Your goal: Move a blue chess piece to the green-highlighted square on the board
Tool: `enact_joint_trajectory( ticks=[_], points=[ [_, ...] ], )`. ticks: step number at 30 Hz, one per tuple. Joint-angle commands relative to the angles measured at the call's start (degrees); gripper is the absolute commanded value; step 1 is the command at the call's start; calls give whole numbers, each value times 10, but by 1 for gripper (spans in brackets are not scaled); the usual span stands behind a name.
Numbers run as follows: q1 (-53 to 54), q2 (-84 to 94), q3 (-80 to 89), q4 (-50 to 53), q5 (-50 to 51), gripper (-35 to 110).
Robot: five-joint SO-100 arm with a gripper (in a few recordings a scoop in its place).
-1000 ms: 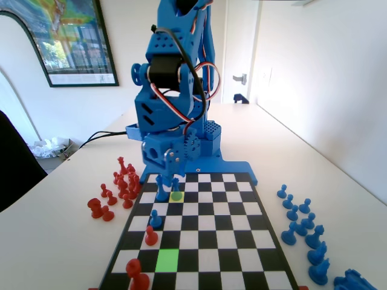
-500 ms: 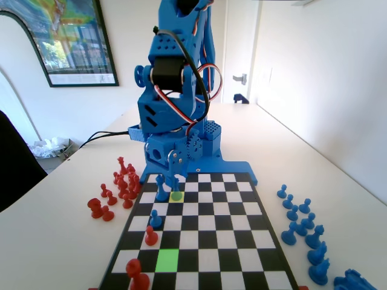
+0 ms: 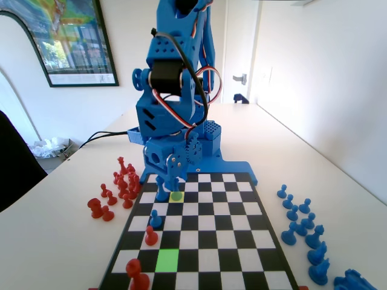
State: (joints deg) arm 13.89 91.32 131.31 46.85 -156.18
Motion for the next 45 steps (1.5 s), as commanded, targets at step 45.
enact_joint_trajectory(
  ticks=[45],
  points=[
    [-4, 35, 0, 40, -17, 1]
  ],
)
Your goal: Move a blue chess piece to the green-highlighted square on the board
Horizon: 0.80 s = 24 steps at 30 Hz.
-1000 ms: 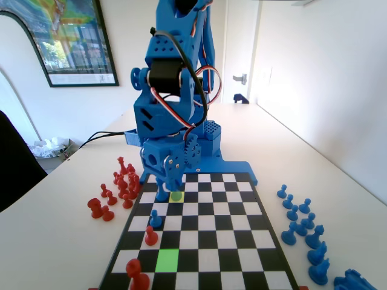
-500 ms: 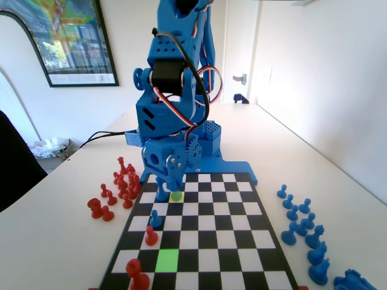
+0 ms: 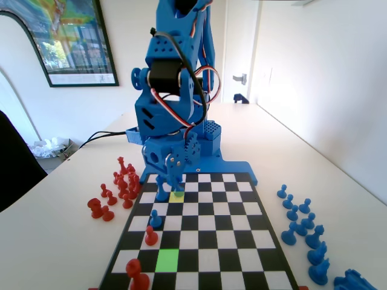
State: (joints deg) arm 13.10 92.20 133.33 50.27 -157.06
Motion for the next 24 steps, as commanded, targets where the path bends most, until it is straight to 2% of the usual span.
enact_joint_trajectory(
  ticks=[1, 5, 14, 24],
  points=[
    [4, 26, -19, 5, -8, 1],
    [2, 26, -36, 28, -4, 1],
    [-18, 30, -173, 207, 39, 1],
    [-33, 25, -283, 165, 304, 1]
  ],
)
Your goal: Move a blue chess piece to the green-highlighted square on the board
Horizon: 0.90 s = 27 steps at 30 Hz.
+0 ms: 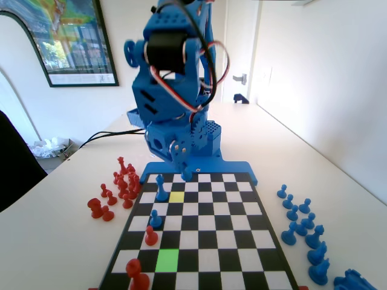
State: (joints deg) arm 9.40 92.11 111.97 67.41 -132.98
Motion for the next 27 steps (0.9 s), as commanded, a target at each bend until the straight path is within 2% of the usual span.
enact_joint_trajectory(
  ticks=[1, 6, 13, 27],
  points=[
    [5, 26, -80, -6, 83, 1],
    [13, 4, -125, -8, 147, 1],
    [22, -114, -222, -30, 222, 1],
    [24, -258, -342, -49, 251, 1]
  ],
)
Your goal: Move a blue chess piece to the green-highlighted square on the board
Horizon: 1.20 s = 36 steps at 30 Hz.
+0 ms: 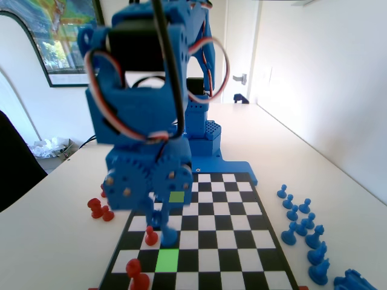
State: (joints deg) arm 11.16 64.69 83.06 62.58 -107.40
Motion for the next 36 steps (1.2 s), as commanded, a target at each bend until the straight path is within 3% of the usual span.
enact_joint_trajectory(
  ticks=[1, 36],
  points=[
    [6, 13, -53, -4, -5, 1],
    [11, 12, 40, -64, -42, 1]
  ],
)
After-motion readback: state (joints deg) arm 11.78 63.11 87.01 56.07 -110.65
